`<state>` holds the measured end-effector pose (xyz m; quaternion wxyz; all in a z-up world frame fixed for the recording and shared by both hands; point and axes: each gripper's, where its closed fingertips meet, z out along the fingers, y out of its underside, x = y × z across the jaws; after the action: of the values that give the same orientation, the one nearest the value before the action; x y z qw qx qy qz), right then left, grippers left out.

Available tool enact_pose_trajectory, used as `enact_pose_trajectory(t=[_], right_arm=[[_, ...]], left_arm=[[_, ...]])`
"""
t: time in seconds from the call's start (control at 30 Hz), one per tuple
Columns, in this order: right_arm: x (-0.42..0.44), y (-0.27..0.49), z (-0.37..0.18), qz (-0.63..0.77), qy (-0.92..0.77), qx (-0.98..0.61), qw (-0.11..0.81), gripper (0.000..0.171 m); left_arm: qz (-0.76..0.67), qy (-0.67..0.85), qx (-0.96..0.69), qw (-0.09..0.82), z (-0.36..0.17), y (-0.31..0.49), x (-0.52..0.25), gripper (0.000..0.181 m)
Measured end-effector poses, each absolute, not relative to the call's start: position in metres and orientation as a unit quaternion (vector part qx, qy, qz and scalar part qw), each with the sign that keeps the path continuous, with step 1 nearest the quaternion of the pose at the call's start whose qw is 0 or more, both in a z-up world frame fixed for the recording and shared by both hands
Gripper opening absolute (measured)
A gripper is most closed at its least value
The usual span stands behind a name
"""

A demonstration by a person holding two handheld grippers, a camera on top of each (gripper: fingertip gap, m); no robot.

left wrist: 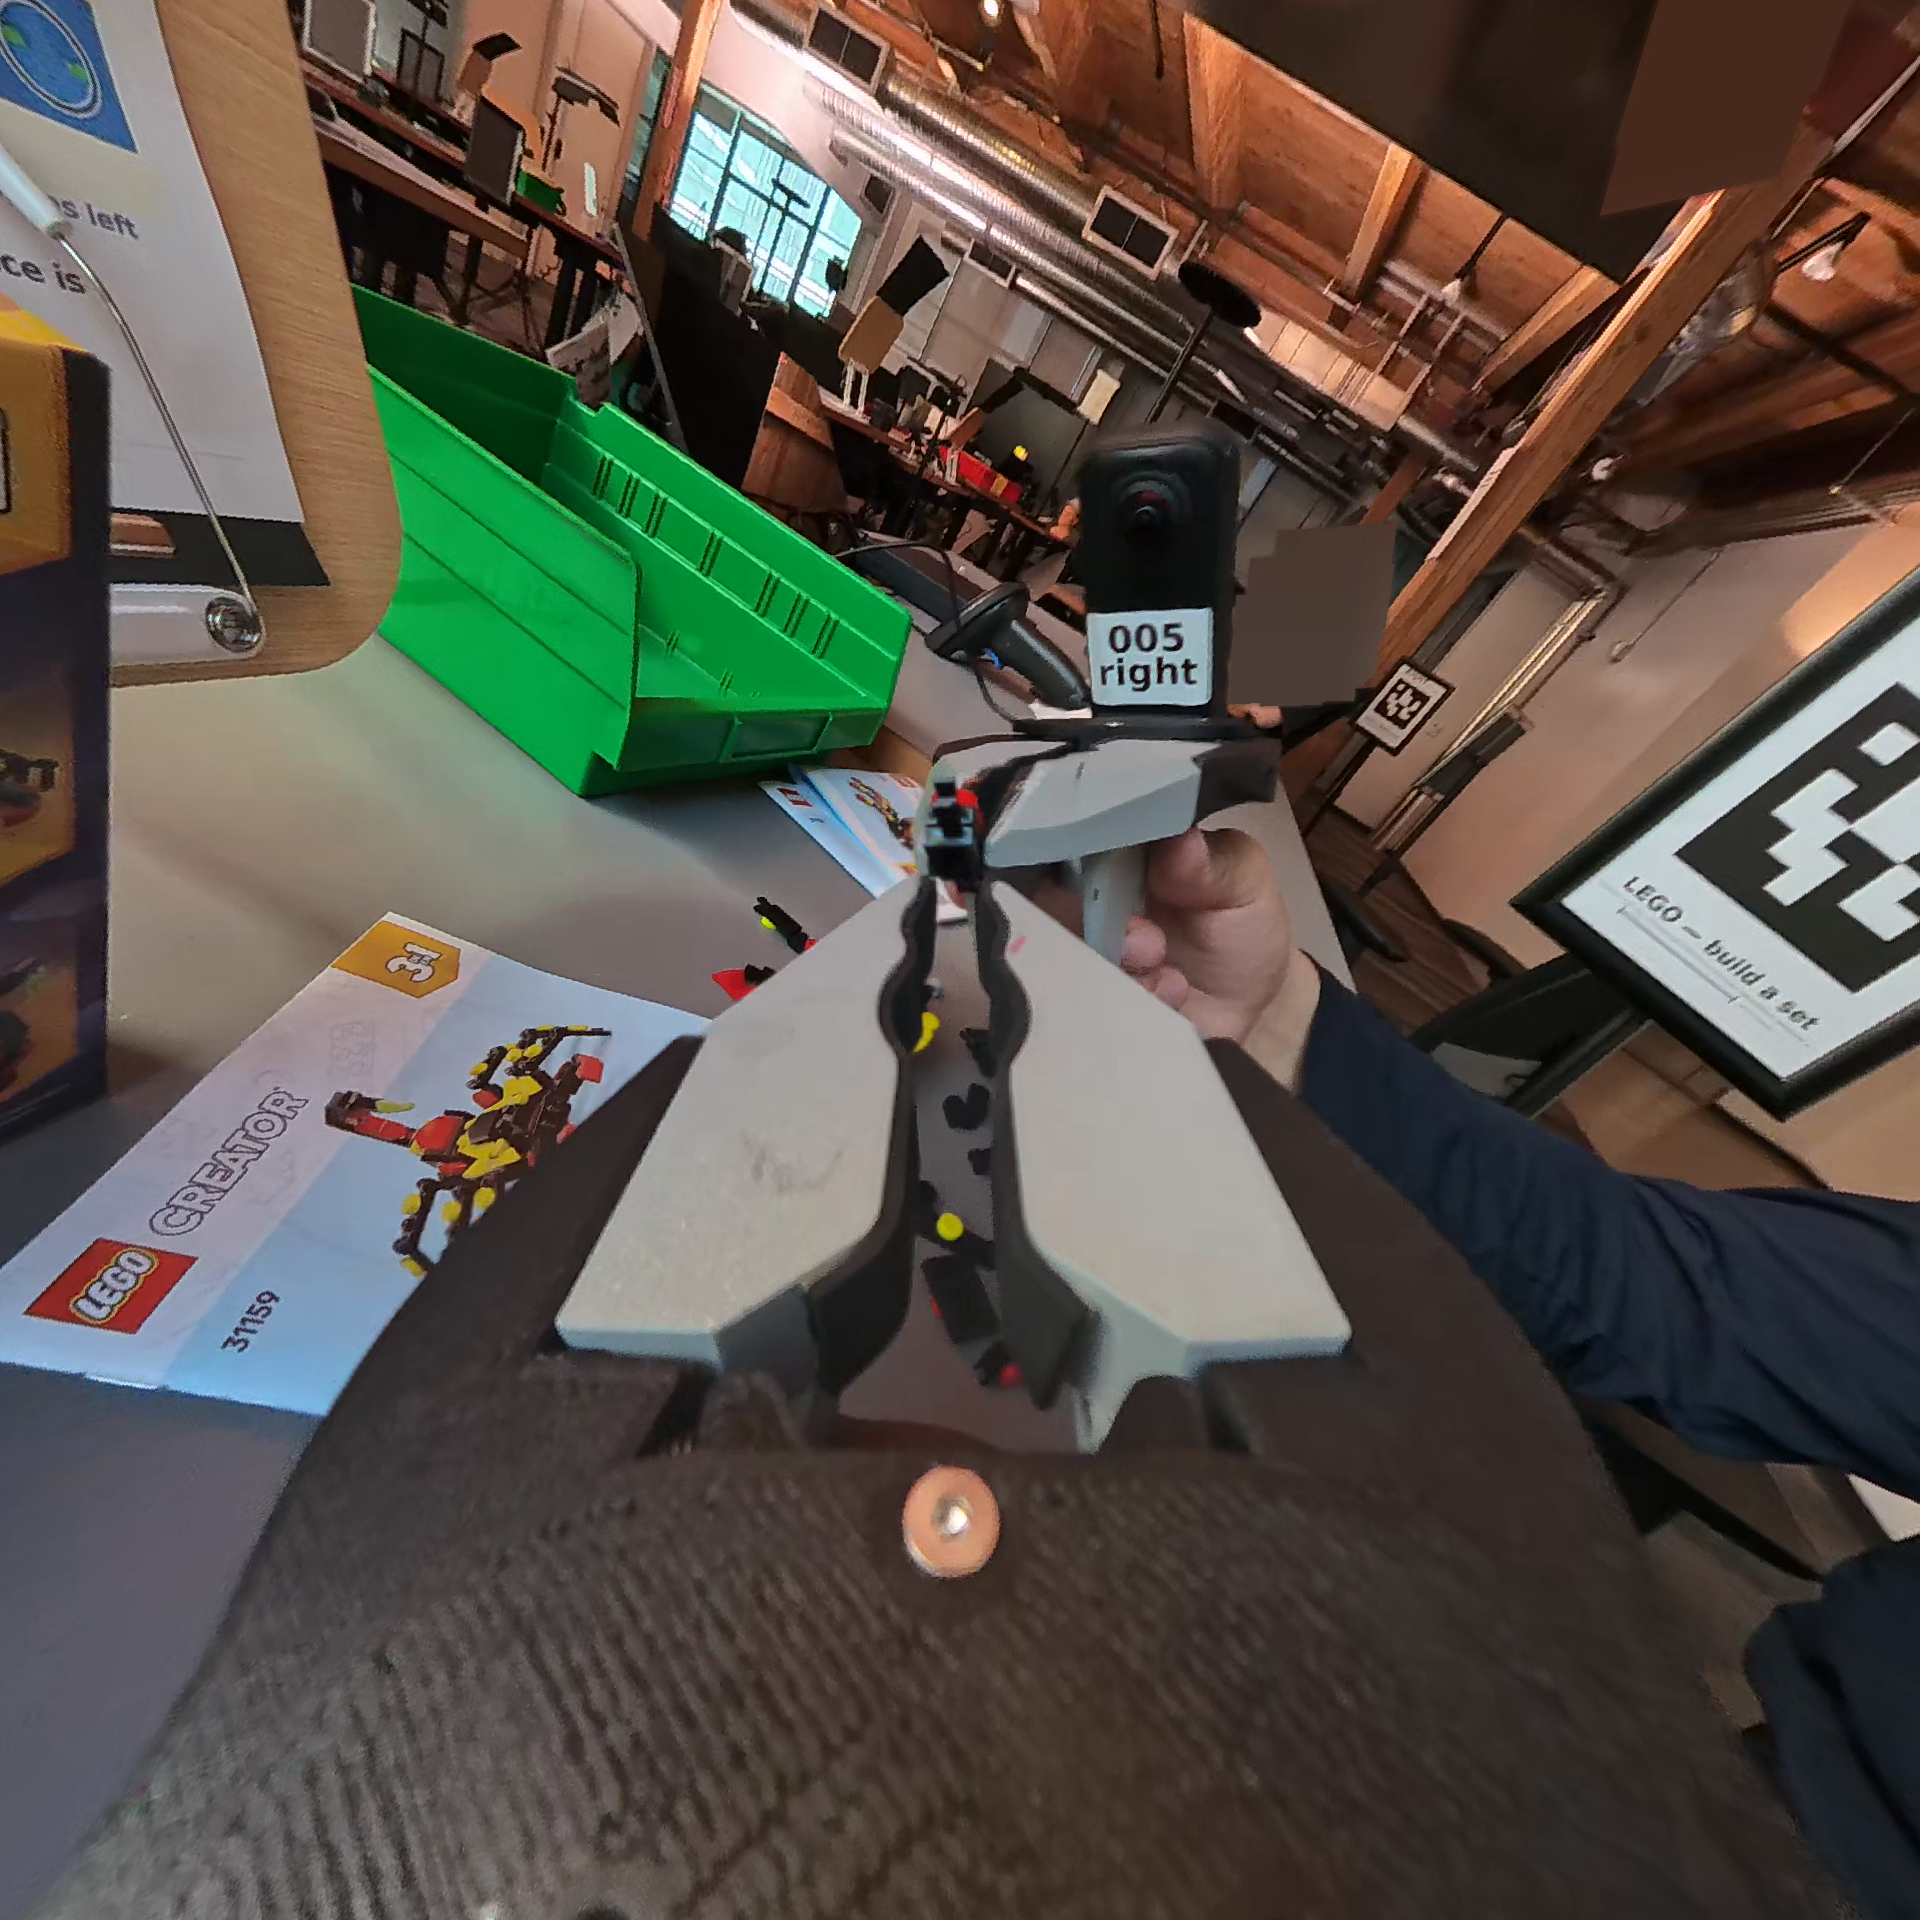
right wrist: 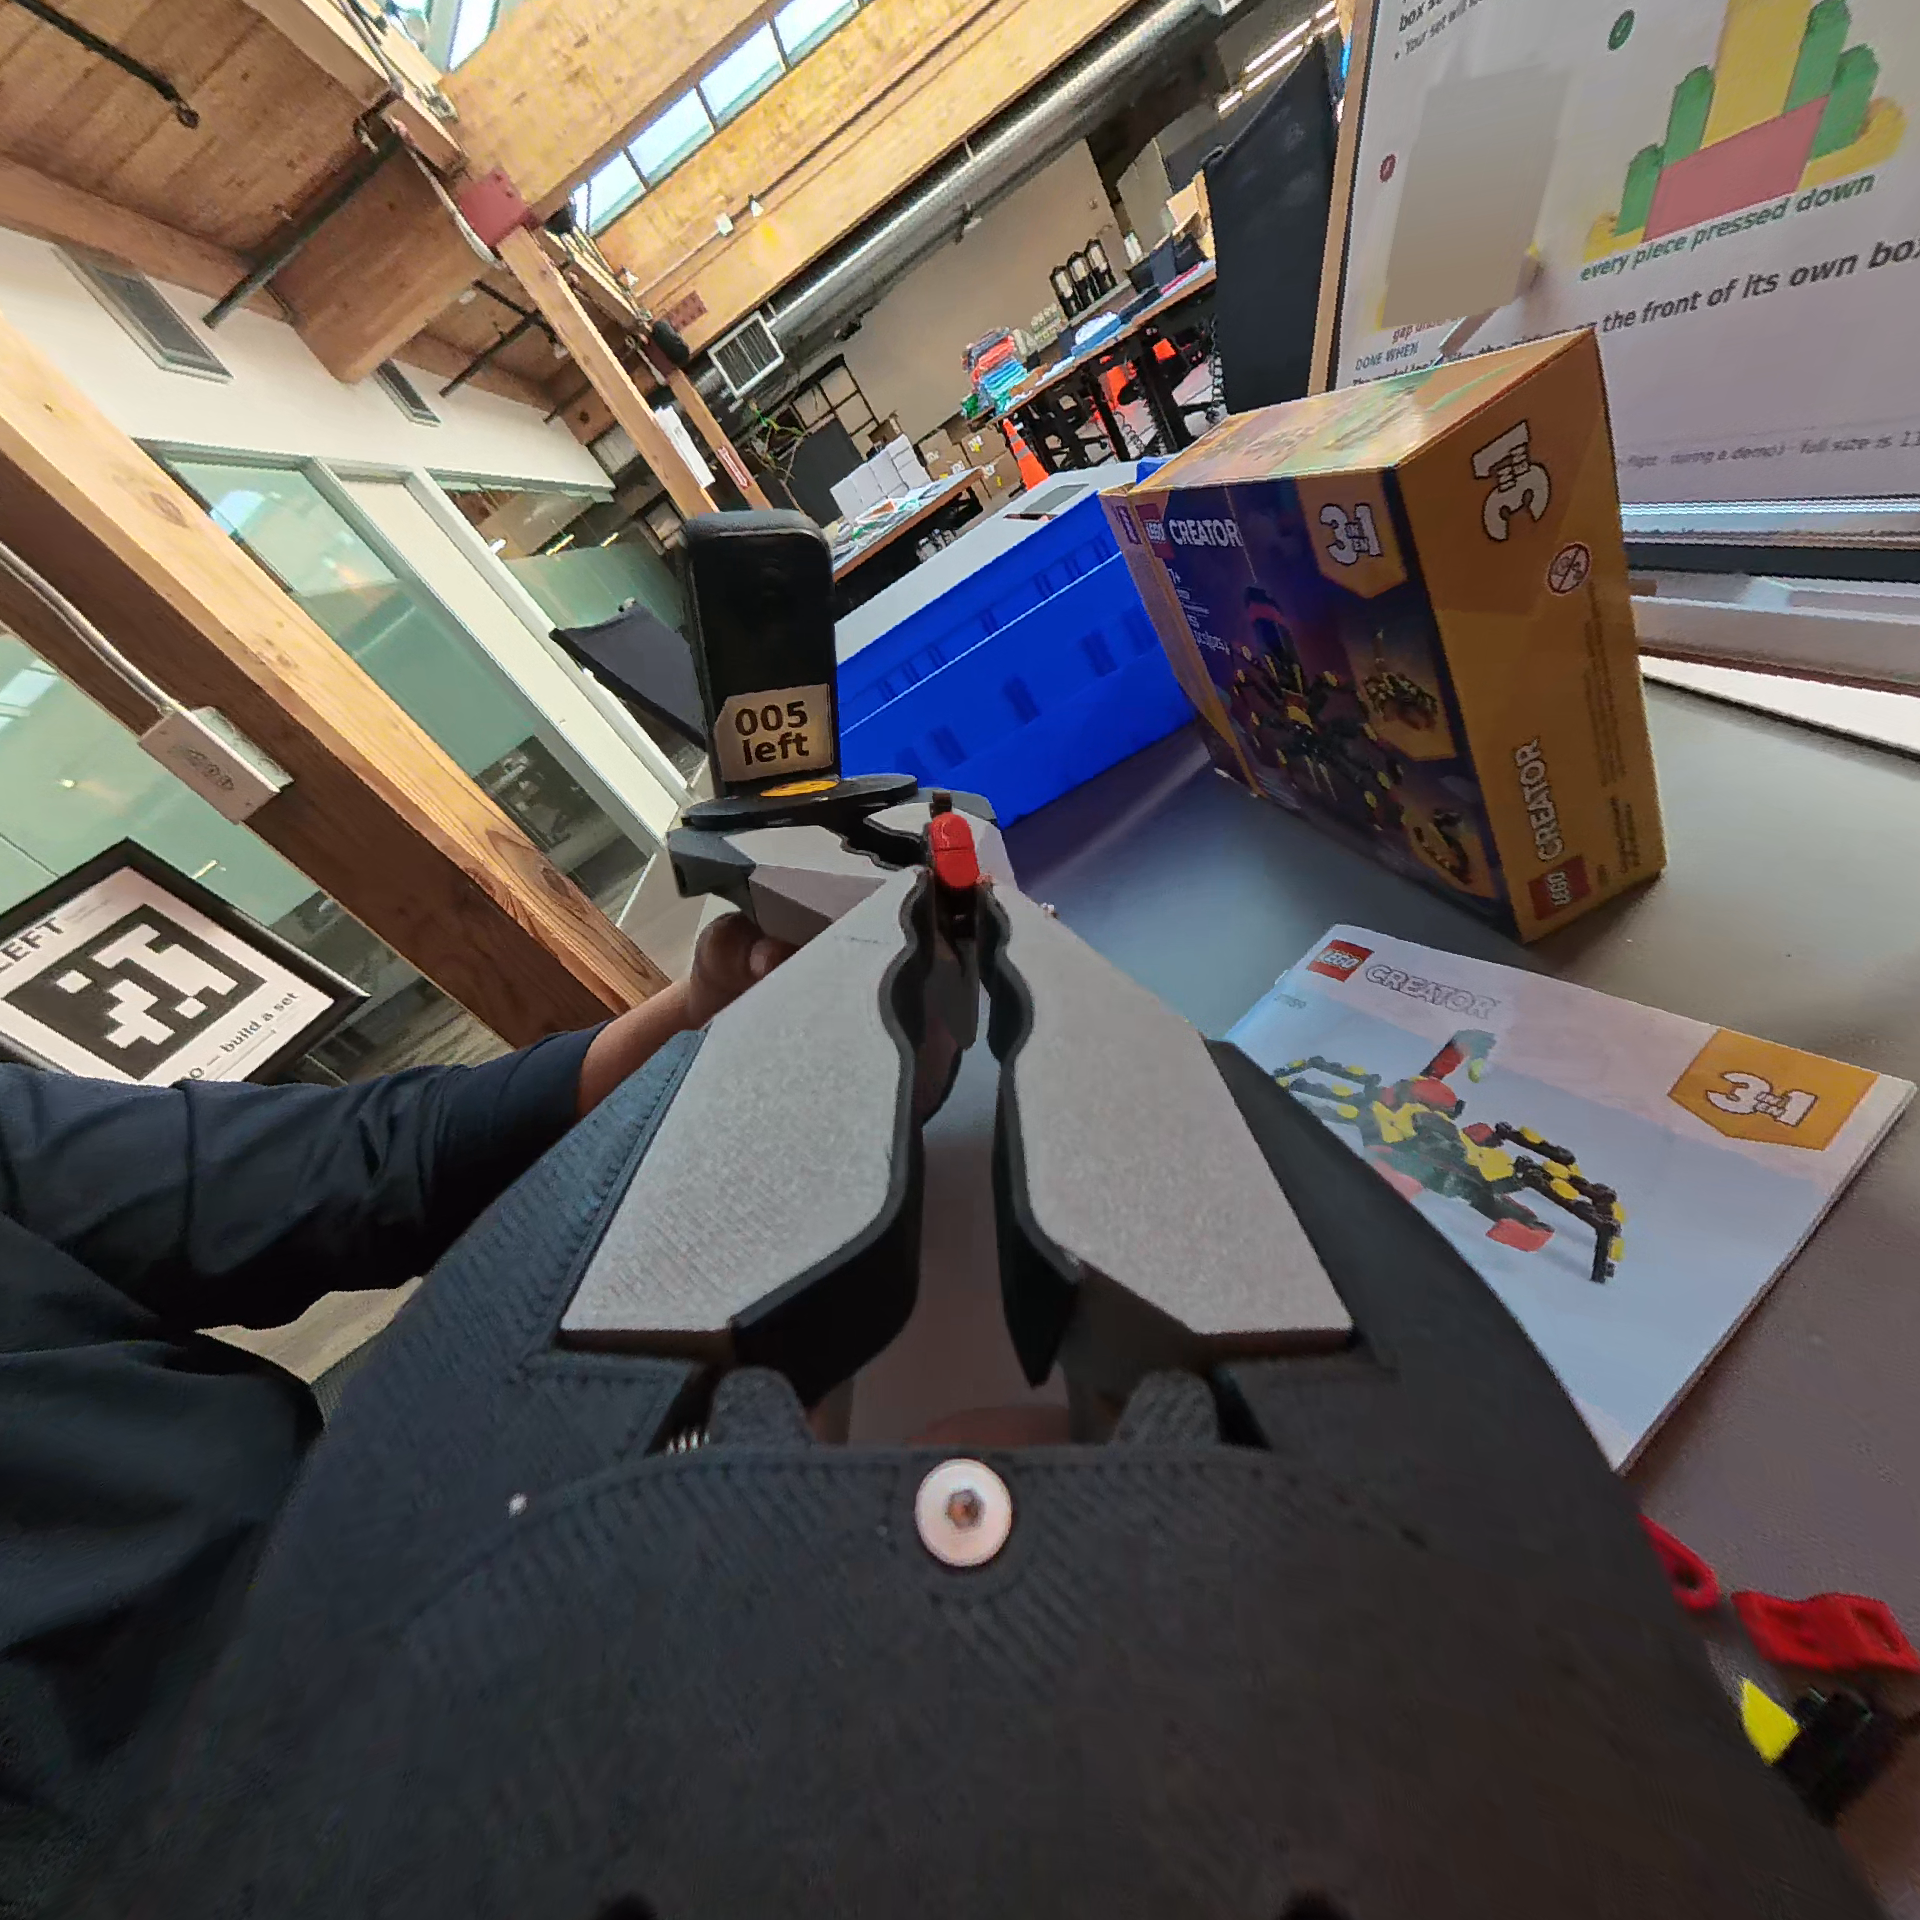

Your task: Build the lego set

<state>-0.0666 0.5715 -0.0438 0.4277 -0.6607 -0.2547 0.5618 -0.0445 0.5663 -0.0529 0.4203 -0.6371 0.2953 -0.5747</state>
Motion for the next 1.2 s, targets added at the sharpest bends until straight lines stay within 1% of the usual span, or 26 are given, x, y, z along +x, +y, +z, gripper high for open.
enact_pose_trajectory(t=[0.07, 0.33, 0.6, 0.67, 0.77, 1.0, 1.1, 1.13, 1.2], right_arm=[[-0.066, 0.573, -0.043, 0.561, -0.250, -0.661, 0.431, 0.004], [-0.067, 0.579, -0.046, 0.557, -0.228, -0.663, 0.444, 0.004], [-0.072, 0.584, -0.046, 0.545, -0.214, -0.662, 0.469, 0.004], [-0.073, 0.583, -0.049, 0.531, -0.223, -0.669, 0.470, 0.004], [-0.071, 0.575, -0.048, 0.506, -0.267, -0.676, 0.464, 0.004], [-0.072, 0.558, -0.053, 0.491, -0.322, -0.684, 0.432, 0.004], [-0.069, 0.554, -0.063, 0.469, -0.343, -0.697, 0.420, 0.003], [-0.064, 0.556, -0.069, 0.451, -0.347, -0.707, 0.420, 0.000], [-0.043, 0.568, -0.073, 0.419, -0.331, -0.722, 0.440, 0.000]], left_arm=[[-0.596, 0.281, -0.628, 0.415, -0.050, 0.566, -0.046, 0.000], [-0.610, 0.248, -0.635, 0.405, -0.052, 0.572, -0.047, 0.002], [-0.596, 0.236, -0.636, 0.430, -0.052, 0.578, -0.051, 0.000], [-0.577, 0.249, -0.644, 0.437, -0.055, 0.578, -0.052, 0.000], [-0.541, 0.311, -0.648, 0.437, -0.056, 0.570, -0.052, 0.000], [-0.517, 0.384, -0.653, 0.398, -0.060, 0.553, -0.056, 0.000], [-0.466, 0.424, -0.661, 0.408, -0.069, 0.550, -0.056, 0.000], [-0.441, 0.426, -0.672, 0.417, -0.072, 0.554, -0.059, 0.000], [-0.426, 0.415, -0.676, 0.435, -0.068, 0.564, -0.072, 0.000]])
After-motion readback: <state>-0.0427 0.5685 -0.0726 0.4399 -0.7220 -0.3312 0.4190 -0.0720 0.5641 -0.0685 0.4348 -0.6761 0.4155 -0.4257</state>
